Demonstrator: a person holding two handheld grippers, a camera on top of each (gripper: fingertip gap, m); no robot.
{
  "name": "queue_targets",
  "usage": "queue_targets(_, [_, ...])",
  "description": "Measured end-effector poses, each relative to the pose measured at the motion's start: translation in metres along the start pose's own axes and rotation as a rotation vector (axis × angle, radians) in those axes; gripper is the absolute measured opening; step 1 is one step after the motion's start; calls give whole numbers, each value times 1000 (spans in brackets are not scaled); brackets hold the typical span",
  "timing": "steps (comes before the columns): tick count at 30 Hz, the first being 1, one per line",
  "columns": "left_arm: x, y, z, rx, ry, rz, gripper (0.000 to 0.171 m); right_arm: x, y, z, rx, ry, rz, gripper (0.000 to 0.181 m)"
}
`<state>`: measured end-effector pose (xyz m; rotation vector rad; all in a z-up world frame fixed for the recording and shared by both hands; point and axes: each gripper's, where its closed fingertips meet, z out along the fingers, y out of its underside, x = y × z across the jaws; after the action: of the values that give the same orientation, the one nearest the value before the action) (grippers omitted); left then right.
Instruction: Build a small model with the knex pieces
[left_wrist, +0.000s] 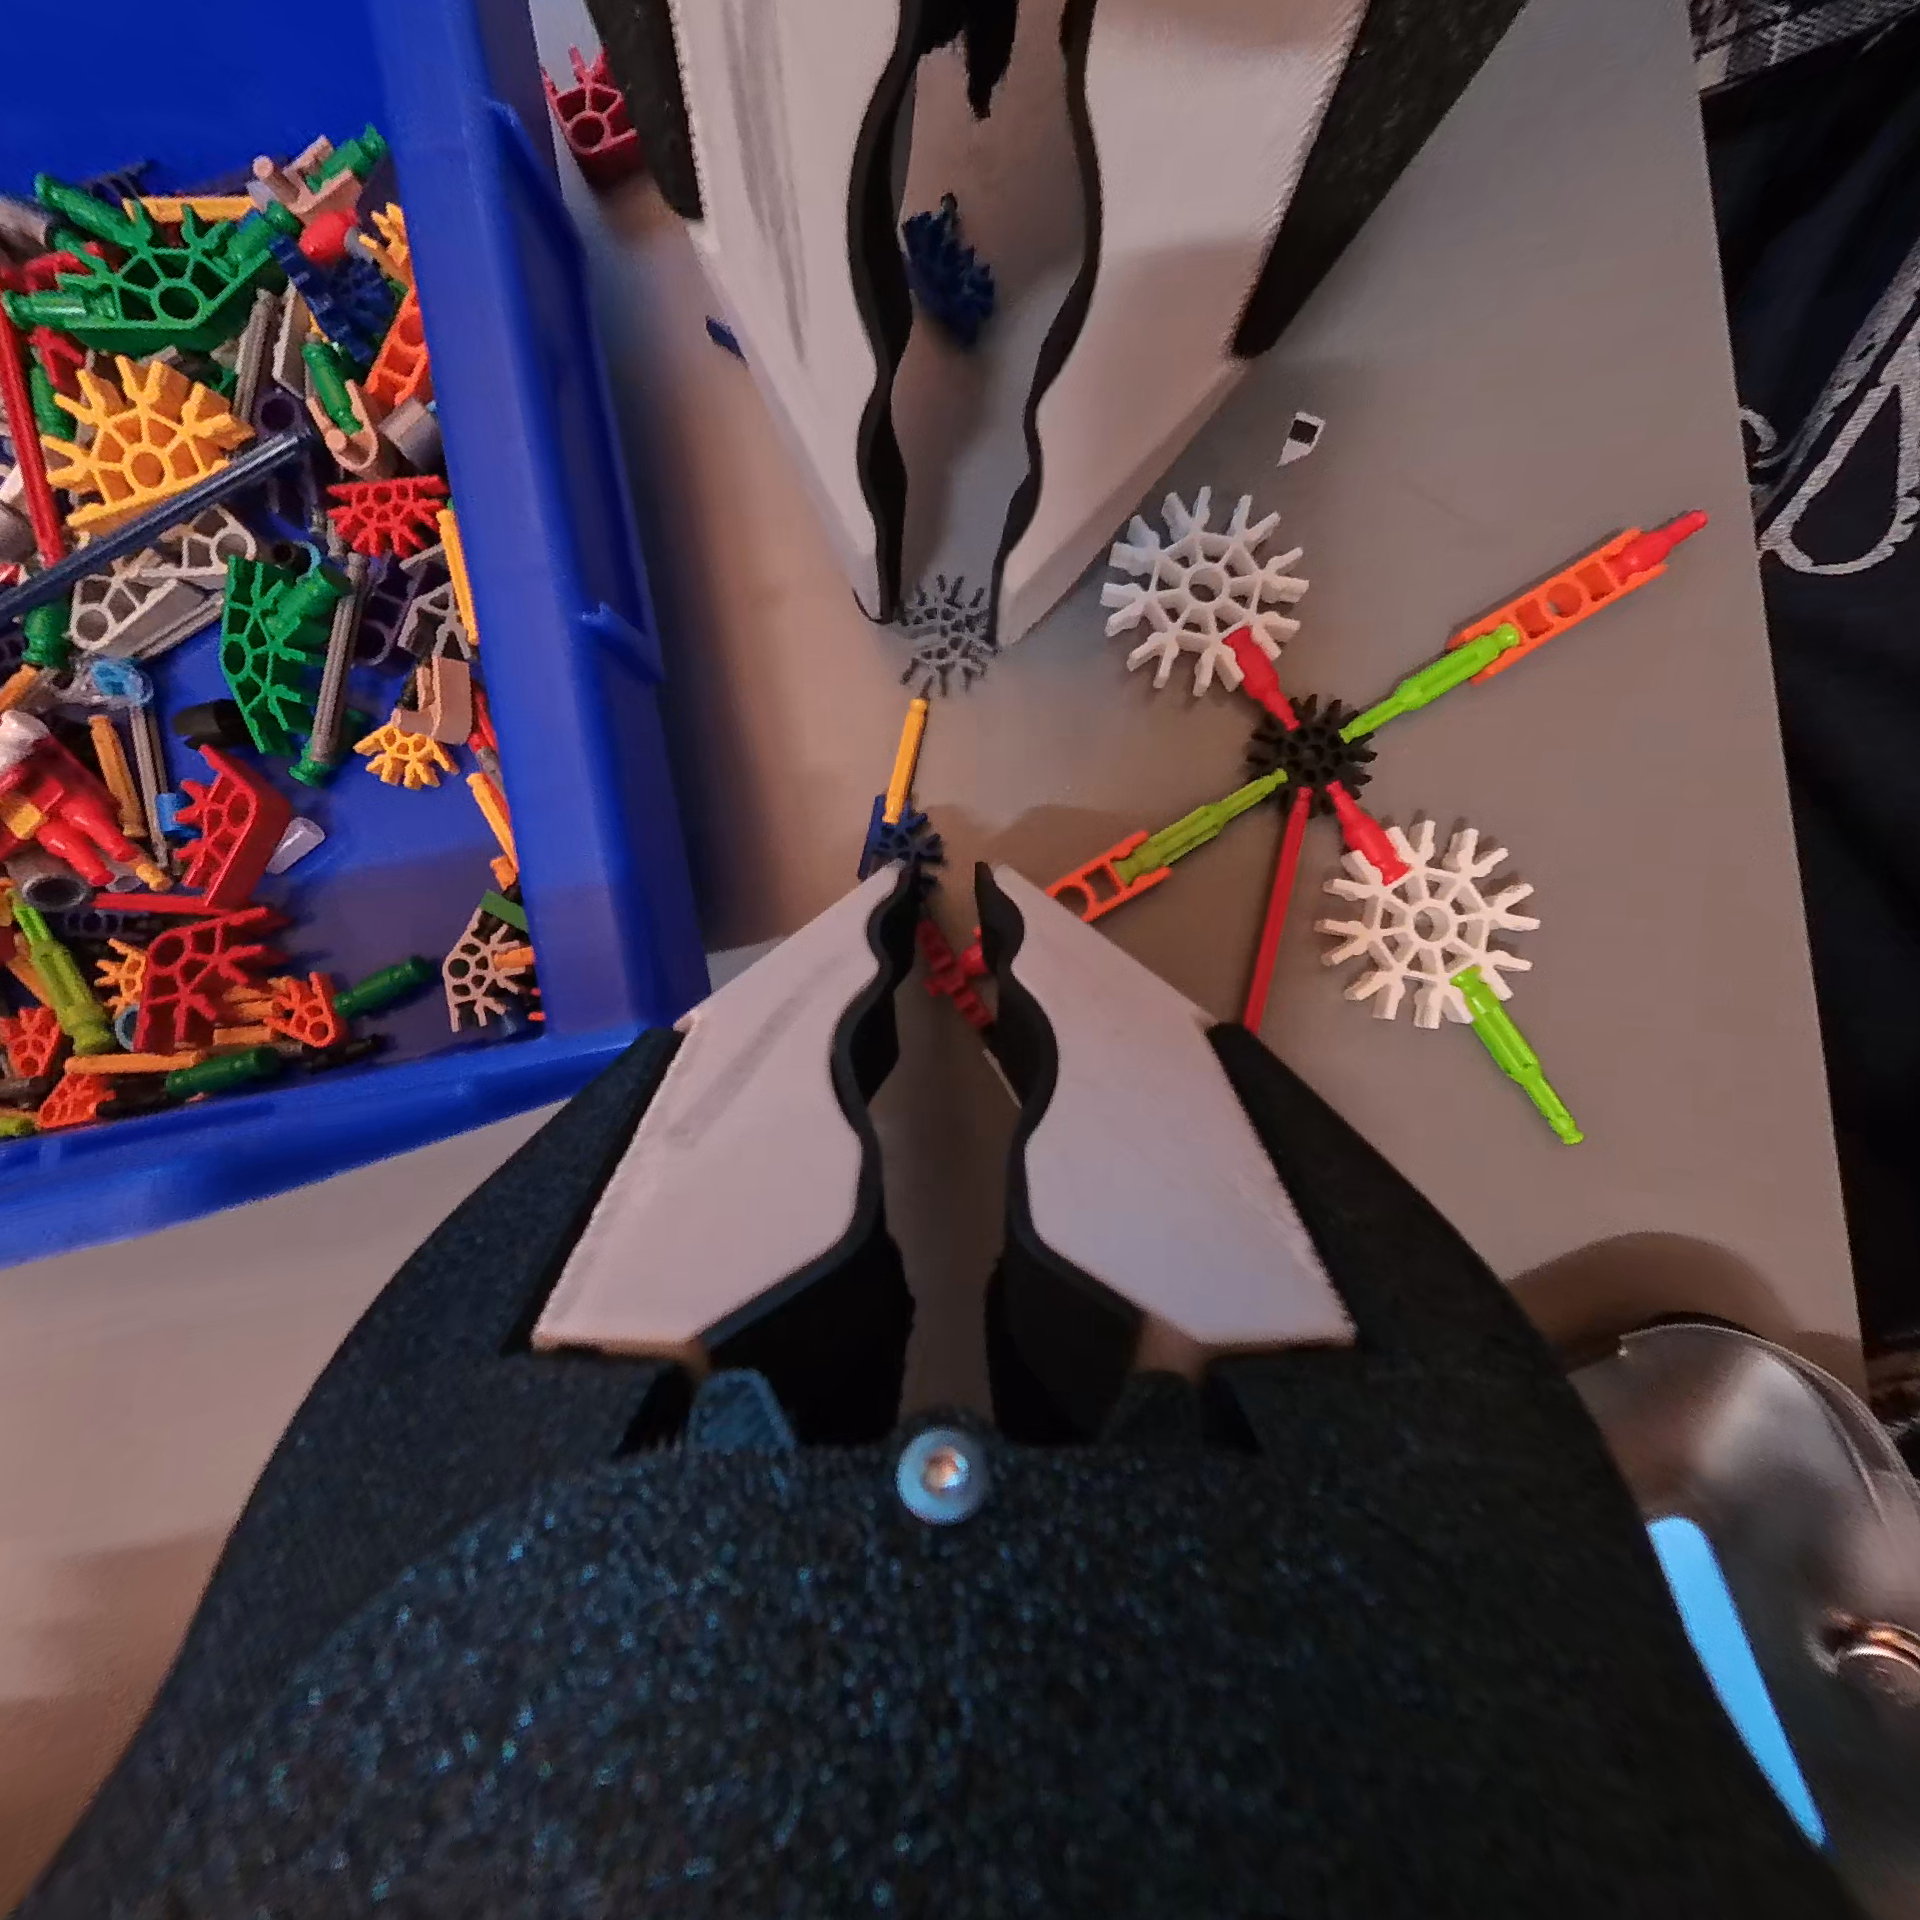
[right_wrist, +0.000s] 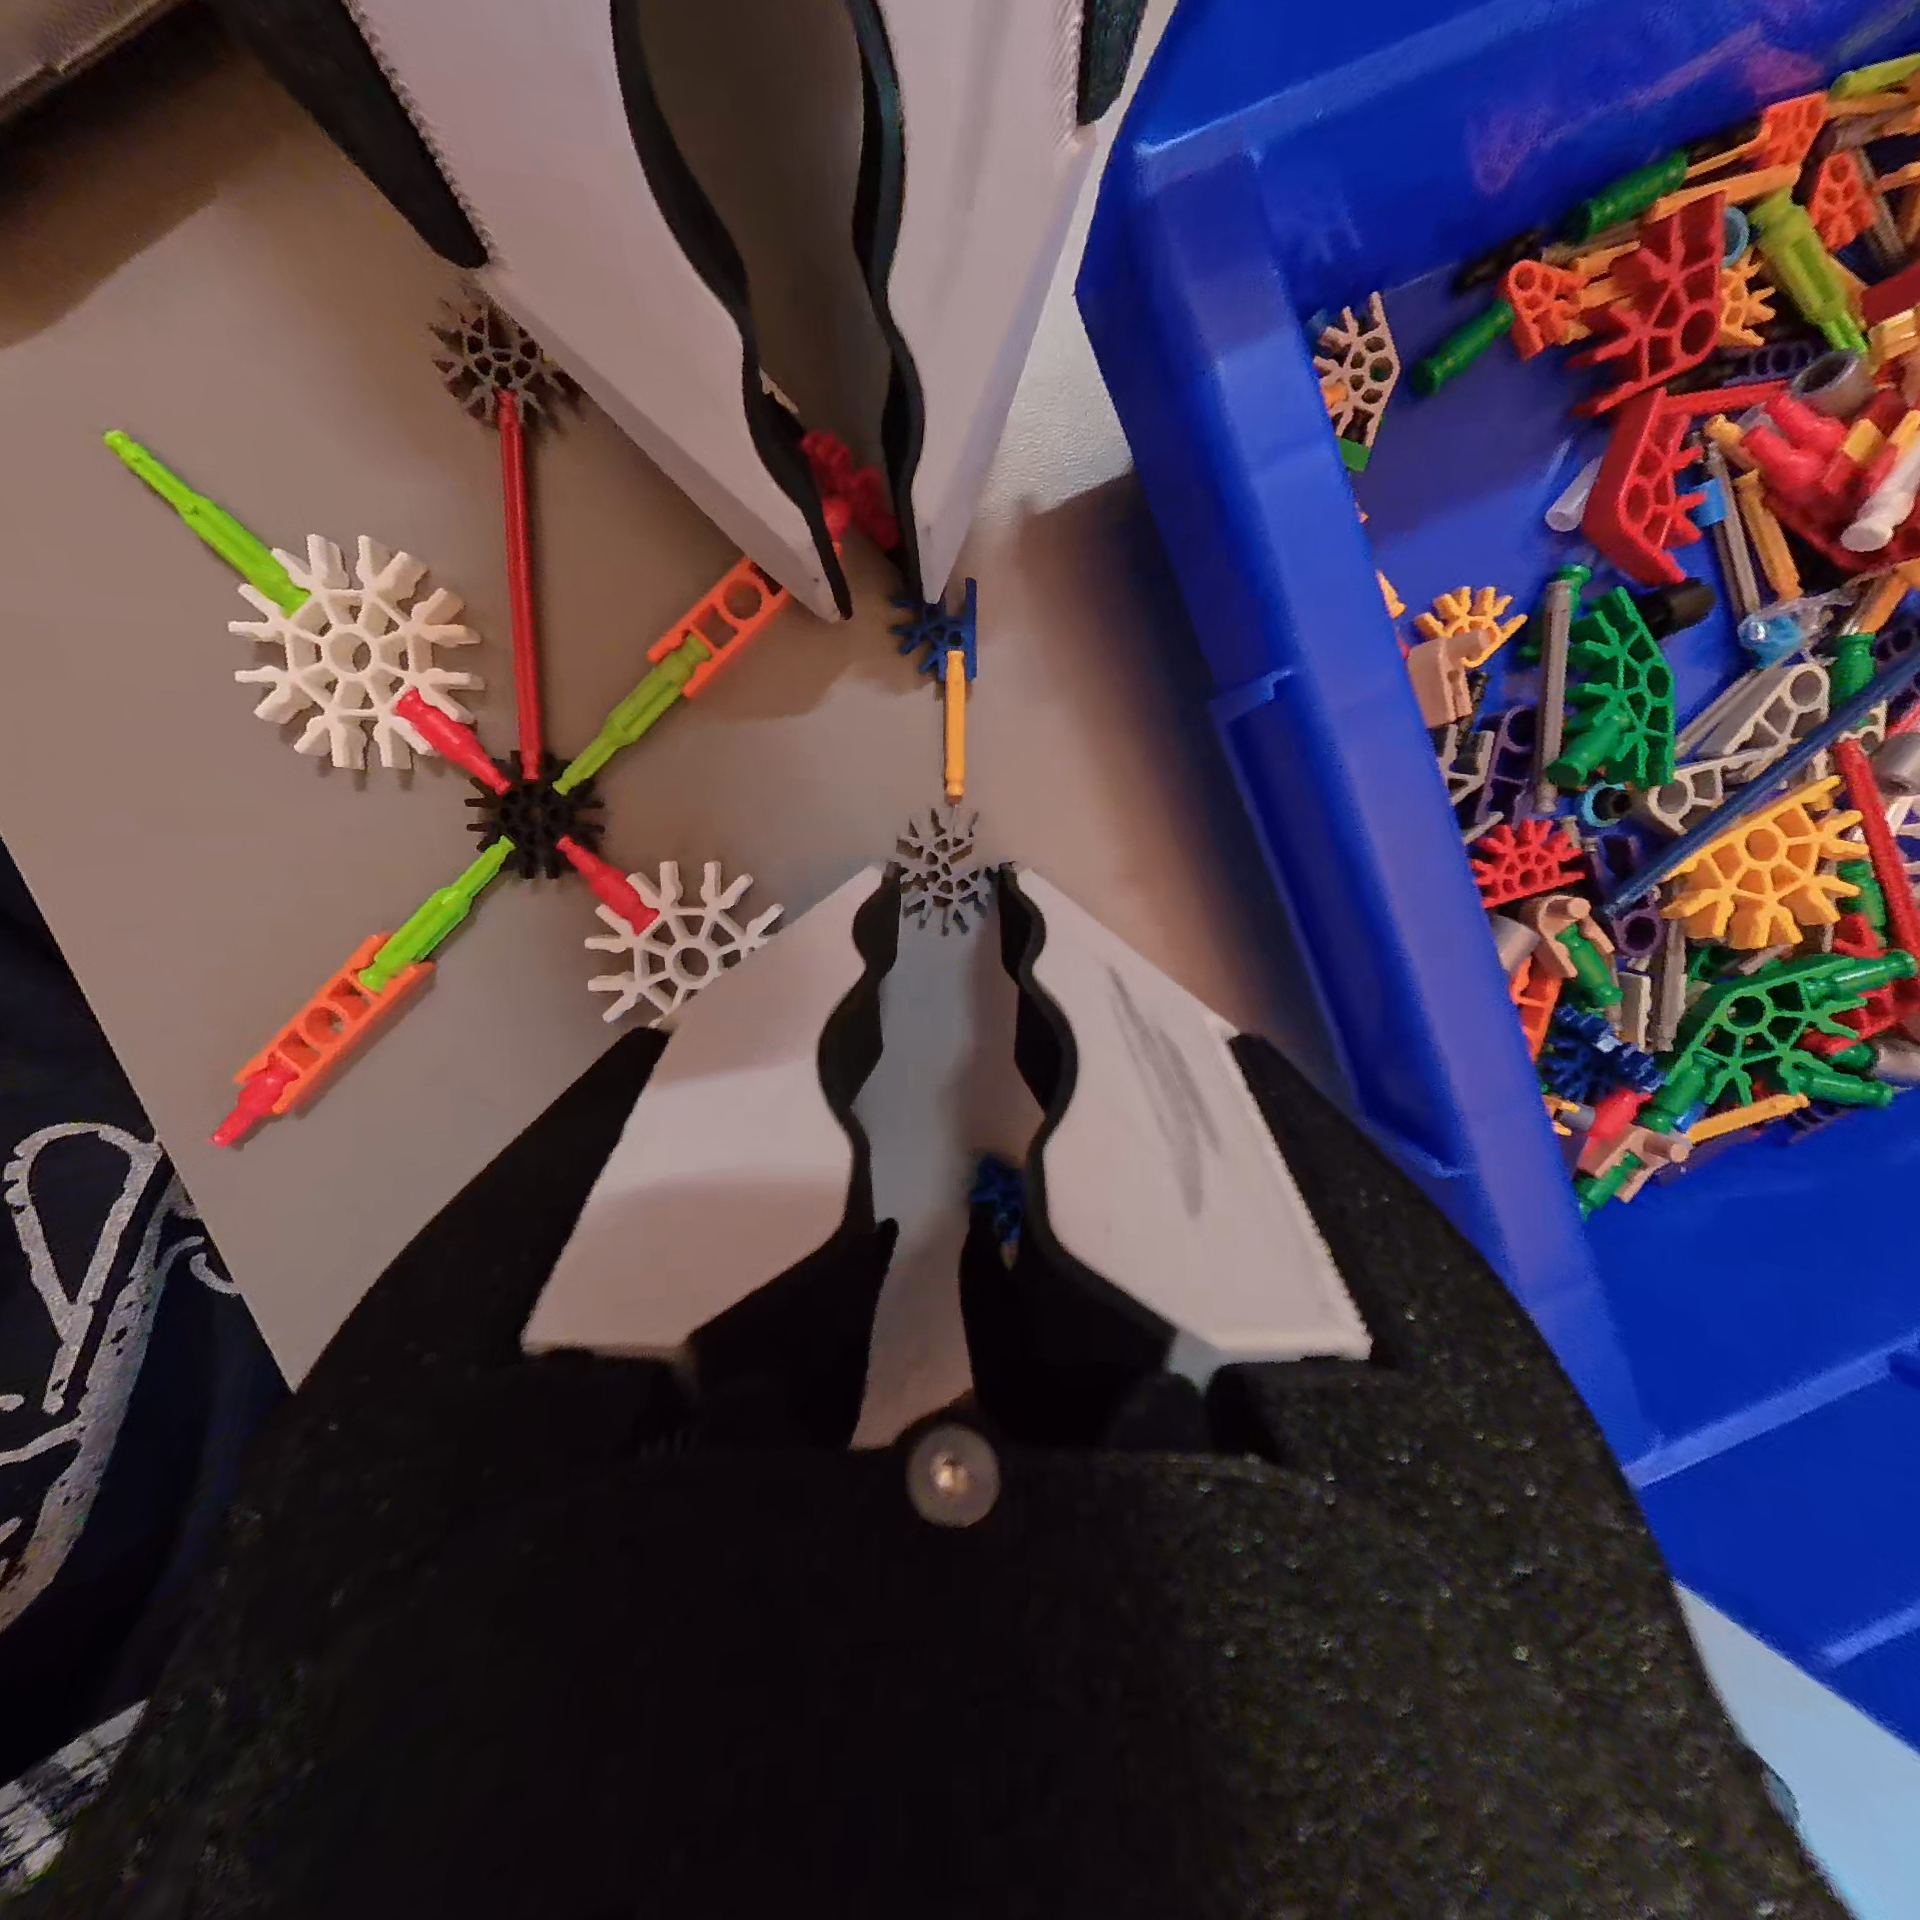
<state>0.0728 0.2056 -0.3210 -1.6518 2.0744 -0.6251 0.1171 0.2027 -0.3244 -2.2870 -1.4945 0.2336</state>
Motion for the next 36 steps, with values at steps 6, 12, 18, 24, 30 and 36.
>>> queue_targets(6, [0,0,0,1,0,-2,10,0,-2,-1,16,-2,20,6])
queue_targets(12, [0,0,0,0,4,-1,11,3,-2,-4,29,6,27,22])
queue_targets(18, [1,0,0,-3,8,1,11,10,-1,1,16,23,-6,24])
queue_targets(24, [1,1,0,-2,13,-5,12,7,0,3,14,-13,5,22])
queue_targets(30, [1,1,0,4,17,-10,12,6,0,2,41,-13,72,22])
queue_targets(36, [1,1,0,12,15,-12,12,3,-5,-2,95,9,152,22])
